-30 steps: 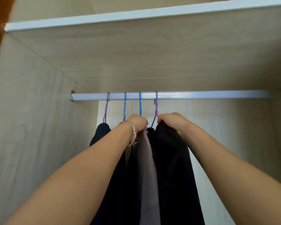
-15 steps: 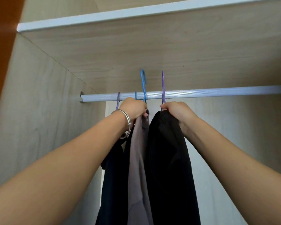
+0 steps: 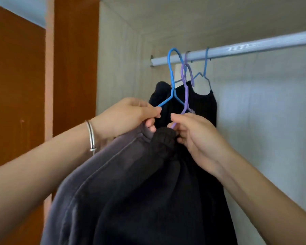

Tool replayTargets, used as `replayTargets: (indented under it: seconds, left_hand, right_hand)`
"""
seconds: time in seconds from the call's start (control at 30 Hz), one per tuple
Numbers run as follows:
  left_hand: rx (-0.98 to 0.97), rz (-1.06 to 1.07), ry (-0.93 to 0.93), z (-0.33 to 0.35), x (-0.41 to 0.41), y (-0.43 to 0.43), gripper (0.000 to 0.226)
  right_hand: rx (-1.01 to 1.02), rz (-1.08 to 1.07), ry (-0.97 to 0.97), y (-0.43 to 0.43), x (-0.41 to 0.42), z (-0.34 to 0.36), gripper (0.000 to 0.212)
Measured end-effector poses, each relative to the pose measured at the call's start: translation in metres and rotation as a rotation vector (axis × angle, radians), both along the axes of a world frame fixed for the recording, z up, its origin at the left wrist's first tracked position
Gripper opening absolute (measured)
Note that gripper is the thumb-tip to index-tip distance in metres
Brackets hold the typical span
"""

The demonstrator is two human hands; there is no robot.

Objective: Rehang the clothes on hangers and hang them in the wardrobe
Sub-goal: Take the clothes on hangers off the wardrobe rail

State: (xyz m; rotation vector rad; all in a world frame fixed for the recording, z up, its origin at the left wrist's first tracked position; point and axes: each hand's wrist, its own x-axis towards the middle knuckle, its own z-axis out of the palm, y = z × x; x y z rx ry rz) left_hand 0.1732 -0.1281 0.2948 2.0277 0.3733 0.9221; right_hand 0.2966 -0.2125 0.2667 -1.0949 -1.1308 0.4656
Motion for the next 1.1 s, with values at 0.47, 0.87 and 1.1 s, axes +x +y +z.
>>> replayTargets:
  seconds: [0.47, 0.87, 1.1]
  left_hand:
    - [0.024, 0.676, 0.244, -0.15, -0.224, -0.088, 0.021]
    - [0.267, 1.177, 0.504, -0.168, -0.364, -0.042, 0.02]
    - [0.315, 1.303, 0.57, -0.17, -0.439, 0.021, 0.015]
  right_hand:
    - [-0.251, 0.931, 0.263, 0.01, -0.172, -0.137, 0.025]
    - [-0.303, 1.12, 0.325, 0.087, -0.331, -0.149, 0.024]
    - [-0.318, 1.158, 0.309, 0.156, -0.413, -0.143, 0.028]
